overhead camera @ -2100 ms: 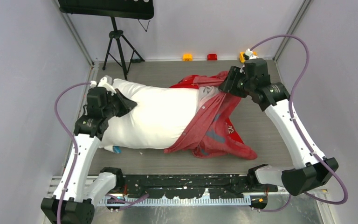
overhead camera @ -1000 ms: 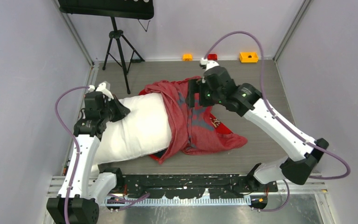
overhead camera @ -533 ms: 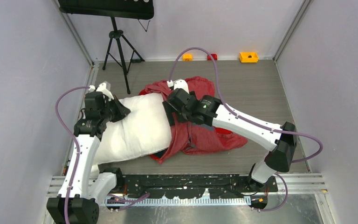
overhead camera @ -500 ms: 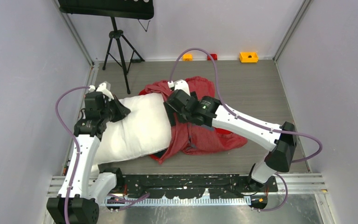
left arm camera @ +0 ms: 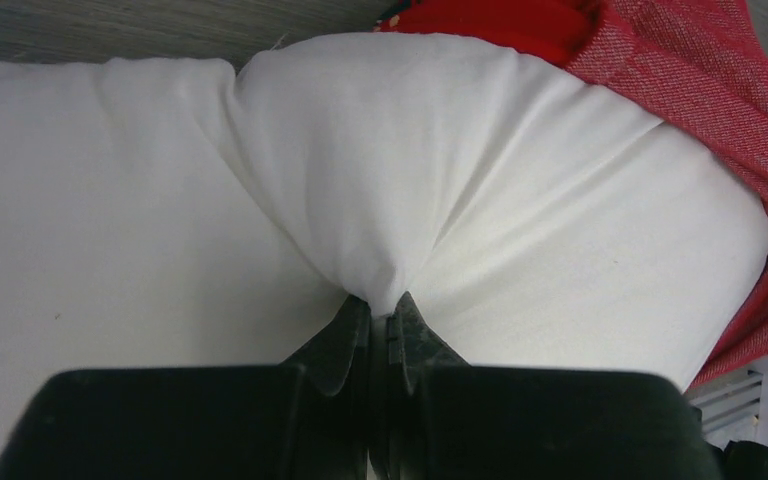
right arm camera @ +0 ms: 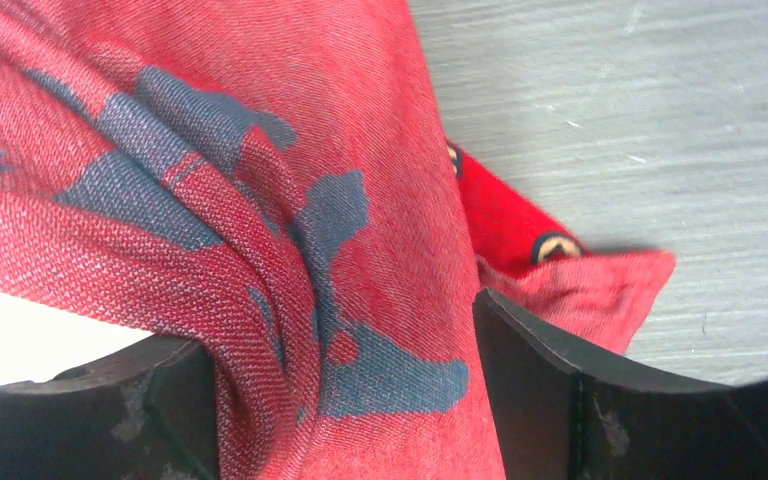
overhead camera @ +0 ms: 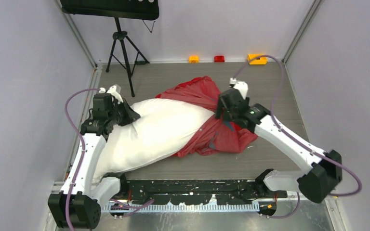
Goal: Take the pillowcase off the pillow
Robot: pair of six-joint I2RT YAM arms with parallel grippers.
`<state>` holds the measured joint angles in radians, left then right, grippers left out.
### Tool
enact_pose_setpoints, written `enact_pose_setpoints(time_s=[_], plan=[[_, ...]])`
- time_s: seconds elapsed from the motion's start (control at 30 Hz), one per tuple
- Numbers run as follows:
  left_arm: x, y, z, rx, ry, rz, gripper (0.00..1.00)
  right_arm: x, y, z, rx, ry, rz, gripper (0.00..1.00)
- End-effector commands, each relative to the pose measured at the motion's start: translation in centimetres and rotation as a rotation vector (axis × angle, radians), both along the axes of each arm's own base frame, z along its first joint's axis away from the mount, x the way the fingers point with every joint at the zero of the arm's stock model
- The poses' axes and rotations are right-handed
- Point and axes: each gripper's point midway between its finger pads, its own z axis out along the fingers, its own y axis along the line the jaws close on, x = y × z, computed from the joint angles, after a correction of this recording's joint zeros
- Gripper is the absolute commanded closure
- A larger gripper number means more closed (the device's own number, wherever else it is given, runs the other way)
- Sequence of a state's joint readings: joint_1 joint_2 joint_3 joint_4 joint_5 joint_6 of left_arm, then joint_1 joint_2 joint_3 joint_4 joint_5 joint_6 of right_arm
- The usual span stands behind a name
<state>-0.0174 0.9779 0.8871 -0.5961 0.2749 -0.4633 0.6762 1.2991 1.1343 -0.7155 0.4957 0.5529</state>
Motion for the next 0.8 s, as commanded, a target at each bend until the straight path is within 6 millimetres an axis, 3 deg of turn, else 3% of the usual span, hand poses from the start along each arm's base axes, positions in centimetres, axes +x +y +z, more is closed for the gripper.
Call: enact_pose_setpoints(time_s=[0.0, 0.13, 0.2, 0.33, 0.47, 0.63, 0.73, 0.77], plan=[[-0.6, 1.6, -0.9, 0.082, 0.040, 0.026, 1.00, -0.7, -9.2, 0.7, 0.029, -0.096, -0.283, 0.28], [-0.5, 1.7, -0.6, 0.086, 0.038, 0.027, 1.00, -1.0, -10.2, 1.0, 0.129, -0.116, -0.306, 0.54], [-0.6, 1.8, -0.4, 0.092, 0.036, 0.029, 1.00, -0.9, -10.0, 0.9, 0.138, -0.102, -0.293, 0.58], [-0.6, 2.0, 0.2, 0.105, 0.031, 0.032, 1.00, -0.9, -8.9, 1.6, 0.187, -0.115, -0.244, 0.86], [-0.6, 0.1, 1.4, 0.033, 0.024, -0.058, 0.98, -0.8, -6.1, 3.1, 0.304, -0.143, -0.110, 0.97], [-1.4, -3.8, 3.9, -0.039, 0.054, -0.194, 0.46, -1.5, -1.1, 3.8, 0.472, -0.066, 0.105, 1.00], [-2.3, -7.3, 6.0, 0.070, -0.014, -0.305, 0.03, -1.7, 0.4, 4.2, 0.510, -0.036, 0.170, 1.00], [-2.7, -8.8, 6.8, 0.115, -0.047, -0.352, 0.01, -1.7, 0.6, 4.2, 0.518, -0.029, 0.183, 1.00]])
